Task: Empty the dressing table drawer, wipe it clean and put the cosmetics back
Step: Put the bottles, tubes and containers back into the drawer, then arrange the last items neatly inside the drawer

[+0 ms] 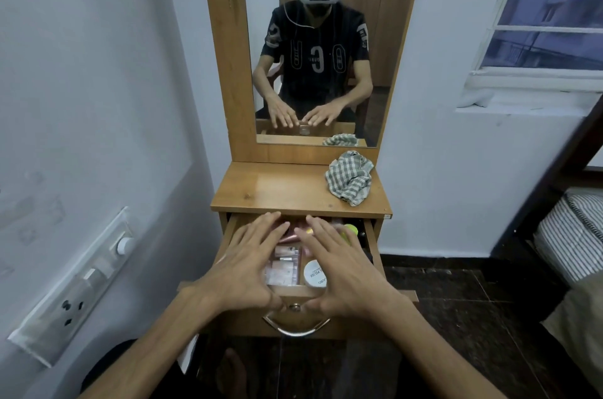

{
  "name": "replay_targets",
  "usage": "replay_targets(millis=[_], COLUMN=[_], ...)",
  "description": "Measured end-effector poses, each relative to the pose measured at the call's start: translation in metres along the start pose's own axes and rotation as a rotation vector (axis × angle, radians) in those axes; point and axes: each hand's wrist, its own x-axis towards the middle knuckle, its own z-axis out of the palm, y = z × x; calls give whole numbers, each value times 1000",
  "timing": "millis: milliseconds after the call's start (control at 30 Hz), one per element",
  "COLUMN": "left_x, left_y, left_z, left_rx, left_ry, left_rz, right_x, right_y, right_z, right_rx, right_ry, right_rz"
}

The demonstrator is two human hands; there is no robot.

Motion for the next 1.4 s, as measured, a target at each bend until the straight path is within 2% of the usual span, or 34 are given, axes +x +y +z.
replay_targets(millis=[267, 400, 633, 967, 1100, 1267, 1333, 1400], left_x=[55, 66, 87, 102, 108, 103, 99, 94], left_y=[-25, -31, -8, -18, -19, -4, 6, 12], left_z=[8, 31, 54, 63, 63, 49, 39, 30], left_rx=[12, 24, 33, 132, 147, 145, 148, 132], left_ry=[179, 422, 608, 632, 605, 506, 456, 400], left_rz=[-21, -75, -203, -207, -221, -297, -325, -327], right_x=[58, 62, 77, 92, 94, 92, 90, 86], right_y=[31, 35, 27, 33, 33, 29, 26, 21], right_z=[5, 27, 54, 66, 64, 50, 41, 29], right_rx=[-185, -181, -160, -122, -113, -109, -94, -57], right_ry=[-18, 111, 278, 344, 313, 262, 311, 291], right_rz=[113, 163, 315, 339, 365, 388, 362, 358])
